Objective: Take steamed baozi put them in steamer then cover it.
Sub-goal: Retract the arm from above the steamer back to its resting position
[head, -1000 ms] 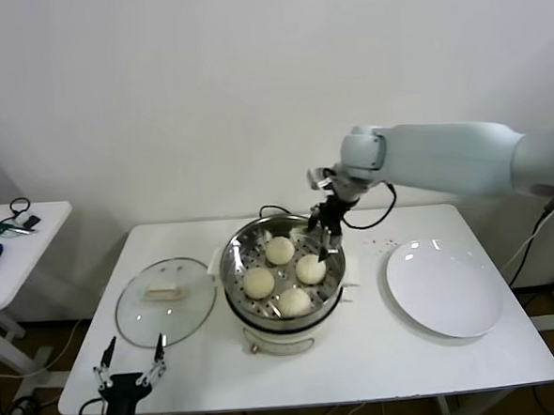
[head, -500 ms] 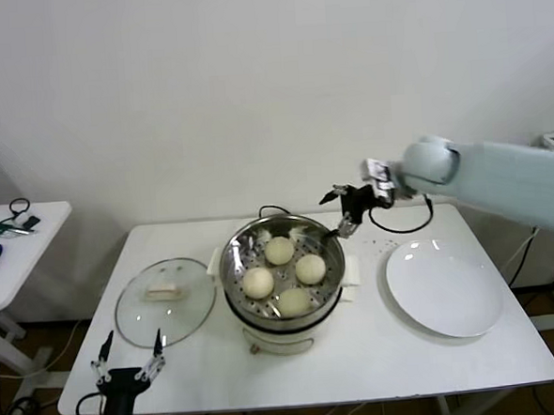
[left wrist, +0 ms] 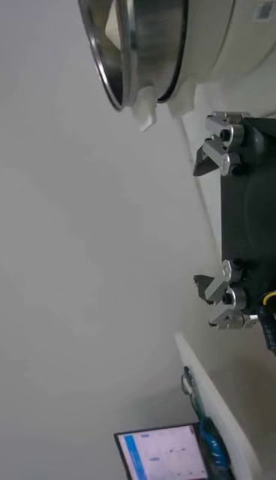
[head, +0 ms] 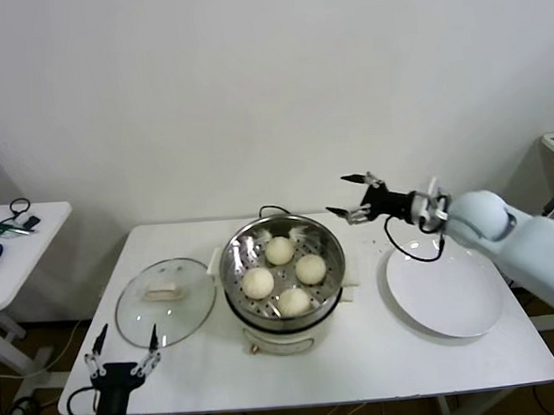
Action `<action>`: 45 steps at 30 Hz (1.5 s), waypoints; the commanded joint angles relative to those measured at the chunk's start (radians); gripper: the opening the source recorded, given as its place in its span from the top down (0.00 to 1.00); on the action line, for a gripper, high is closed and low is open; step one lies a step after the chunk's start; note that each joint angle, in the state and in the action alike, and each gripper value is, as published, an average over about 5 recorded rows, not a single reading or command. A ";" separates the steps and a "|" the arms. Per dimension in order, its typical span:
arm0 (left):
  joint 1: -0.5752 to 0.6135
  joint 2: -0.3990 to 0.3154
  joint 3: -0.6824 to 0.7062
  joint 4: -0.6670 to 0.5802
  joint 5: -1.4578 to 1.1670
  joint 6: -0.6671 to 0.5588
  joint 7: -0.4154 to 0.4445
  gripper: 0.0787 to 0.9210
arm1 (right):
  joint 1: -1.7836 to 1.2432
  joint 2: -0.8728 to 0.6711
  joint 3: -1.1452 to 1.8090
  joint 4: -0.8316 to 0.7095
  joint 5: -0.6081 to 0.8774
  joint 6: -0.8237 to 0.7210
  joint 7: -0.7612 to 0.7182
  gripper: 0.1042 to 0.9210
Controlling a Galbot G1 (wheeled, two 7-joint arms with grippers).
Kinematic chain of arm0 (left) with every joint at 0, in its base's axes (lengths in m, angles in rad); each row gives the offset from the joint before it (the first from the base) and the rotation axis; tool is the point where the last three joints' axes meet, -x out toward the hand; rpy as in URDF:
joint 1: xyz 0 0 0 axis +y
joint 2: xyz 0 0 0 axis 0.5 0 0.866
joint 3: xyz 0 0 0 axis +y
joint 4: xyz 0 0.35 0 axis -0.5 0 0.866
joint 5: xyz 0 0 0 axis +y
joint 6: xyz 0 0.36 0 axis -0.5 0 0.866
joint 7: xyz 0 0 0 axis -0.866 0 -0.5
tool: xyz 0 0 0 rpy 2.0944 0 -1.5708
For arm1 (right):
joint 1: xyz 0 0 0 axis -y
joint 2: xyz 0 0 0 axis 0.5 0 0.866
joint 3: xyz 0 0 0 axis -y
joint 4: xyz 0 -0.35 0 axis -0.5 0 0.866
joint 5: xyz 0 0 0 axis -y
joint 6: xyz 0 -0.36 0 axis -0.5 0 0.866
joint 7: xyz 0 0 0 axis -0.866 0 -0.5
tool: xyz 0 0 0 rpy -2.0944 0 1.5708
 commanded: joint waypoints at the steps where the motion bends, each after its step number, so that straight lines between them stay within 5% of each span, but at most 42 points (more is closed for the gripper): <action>1: -0.008 0.002 -0.010 -0.019 0.210 0.029 0.005 0.12 | -0.727 0.053 0.770 0.104 -0.116 0.035 0.146 0.12; 10: -0.038 0.033 -0.048 -0.046 0.707 0.073 0.016 0.12 | -1.003 0.331 1.065 0.202 -0.243 -0.111 0.215 0.12; 20: -0.095 0.102 -0.013 0.024 1.193 0.123 0.081 0.12 | -1.105 0.444 1.144 0.204 -0.336 -0.077 0.175 0.12; 45: -0.464 0.134 0.098 0.477 1.314 0.113 -0.011 0.12 | -1.128 0.479 1.117 0.149 -0.484 -0.054 0.162 0.12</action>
